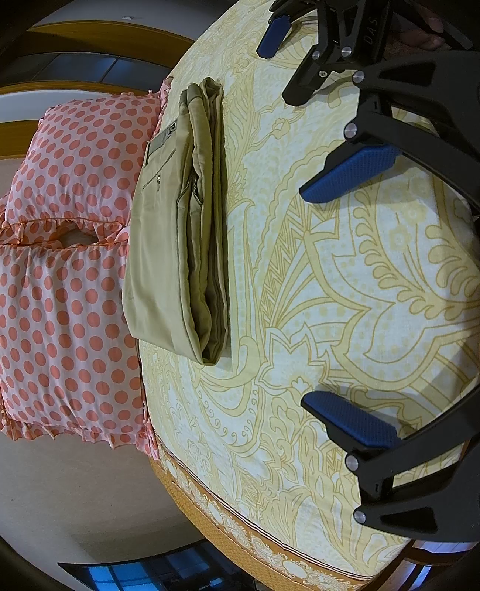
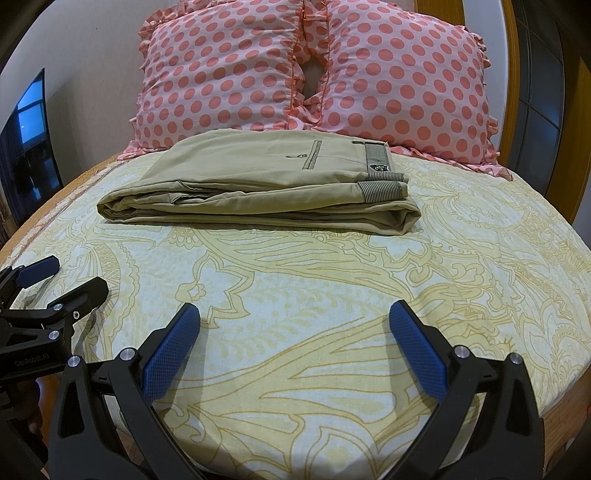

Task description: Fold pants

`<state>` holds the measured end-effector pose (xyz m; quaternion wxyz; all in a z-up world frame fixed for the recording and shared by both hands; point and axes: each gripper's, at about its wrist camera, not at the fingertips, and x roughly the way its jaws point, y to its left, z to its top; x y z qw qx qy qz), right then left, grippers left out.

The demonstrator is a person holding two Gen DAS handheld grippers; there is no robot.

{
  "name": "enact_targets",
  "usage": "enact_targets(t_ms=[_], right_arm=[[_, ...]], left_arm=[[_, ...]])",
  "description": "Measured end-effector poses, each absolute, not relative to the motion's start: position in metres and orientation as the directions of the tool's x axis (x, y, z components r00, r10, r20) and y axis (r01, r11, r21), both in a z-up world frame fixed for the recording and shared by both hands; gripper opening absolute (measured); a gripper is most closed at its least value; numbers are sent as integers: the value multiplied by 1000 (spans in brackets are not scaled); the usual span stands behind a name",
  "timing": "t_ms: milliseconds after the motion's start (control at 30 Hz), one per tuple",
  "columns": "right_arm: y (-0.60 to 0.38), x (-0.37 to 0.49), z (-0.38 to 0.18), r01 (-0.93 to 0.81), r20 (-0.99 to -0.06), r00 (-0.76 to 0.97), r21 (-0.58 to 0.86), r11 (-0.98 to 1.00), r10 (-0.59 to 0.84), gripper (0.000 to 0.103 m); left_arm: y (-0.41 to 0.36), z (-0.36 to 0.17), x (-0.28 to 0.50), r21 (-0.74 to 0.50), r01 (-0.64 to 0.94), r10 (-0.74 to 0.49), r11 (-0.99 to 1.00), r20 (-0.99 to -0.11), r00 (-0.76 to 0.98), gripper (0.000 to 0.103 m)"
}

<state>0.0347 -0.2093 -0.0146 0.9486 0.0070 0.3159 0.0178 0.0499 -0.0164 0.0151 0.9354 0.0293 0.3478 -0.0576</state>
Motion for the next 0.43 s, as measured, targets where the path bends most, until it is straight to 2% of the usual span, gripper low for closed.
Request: enact_targets(t_ms=[433], right_arm=[[-209,35,-15,-29,-599,800,25,999,38,102]], left_arm=[[-15,18,53,16,123,-82,992,-655,751,101]])
